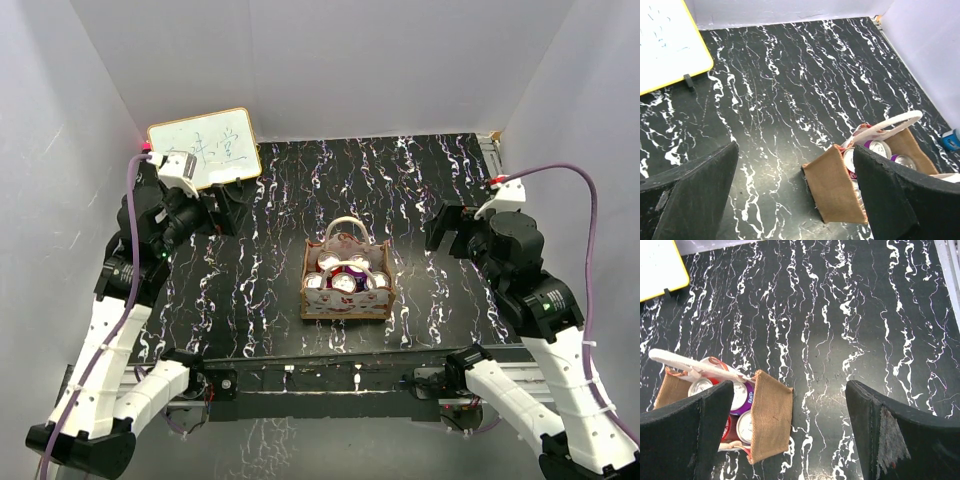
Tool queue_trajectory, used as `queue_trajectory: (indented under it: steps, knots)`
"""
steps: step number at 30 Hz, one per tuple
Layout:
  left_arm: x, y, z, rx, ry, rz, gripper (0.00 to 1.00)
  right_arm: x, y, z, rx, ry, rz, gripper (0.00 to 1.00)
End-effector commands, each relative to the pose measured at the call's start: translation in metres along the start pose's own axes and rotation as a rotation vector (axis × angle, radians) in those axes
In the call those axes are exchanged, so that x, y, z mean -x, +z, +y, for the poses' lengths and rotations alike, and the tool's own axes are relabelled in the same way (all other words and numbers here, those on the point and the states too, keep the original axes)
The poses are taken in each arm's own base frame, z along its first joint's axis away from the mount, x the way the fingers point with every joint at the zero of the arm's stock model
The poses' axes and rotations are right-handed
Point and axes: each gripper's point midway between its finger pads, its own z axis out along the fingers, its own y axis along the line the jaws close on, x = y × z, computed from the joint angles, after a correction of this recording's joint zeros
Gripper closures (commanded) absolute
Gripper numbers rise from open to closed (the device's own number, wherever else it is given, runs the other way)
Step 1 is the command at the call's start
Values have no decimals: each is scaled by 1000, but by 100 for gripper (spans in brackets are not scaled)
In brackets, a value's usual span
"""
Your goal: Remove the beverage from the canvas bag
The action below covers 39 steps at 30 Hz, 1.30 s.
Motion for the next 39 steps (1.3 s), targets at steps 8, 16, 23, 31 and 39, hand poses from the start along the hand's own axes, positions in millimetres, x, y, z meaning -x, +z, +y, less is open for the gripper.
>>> queue_trajectory:
  steps: [8,16,23,31,39]
  knots:
    - [17,15,-39,-171,-145,25,3,40,-2,15,32,84,-109,2]
    - [18,40,-89,-483,-322,104,3,33,-3,31,130,85,-100,2]
    - [-1,68,-143,-677,-366,214,3,22,-14,49,259,81,-89,2]
    - [-60,78,-178,-707,-193,390,3,1,-22,76,436,45,-19,2]
    - [-97,107,-166,-562,-193,507,14,-35,-31,121,755,1,107,2]
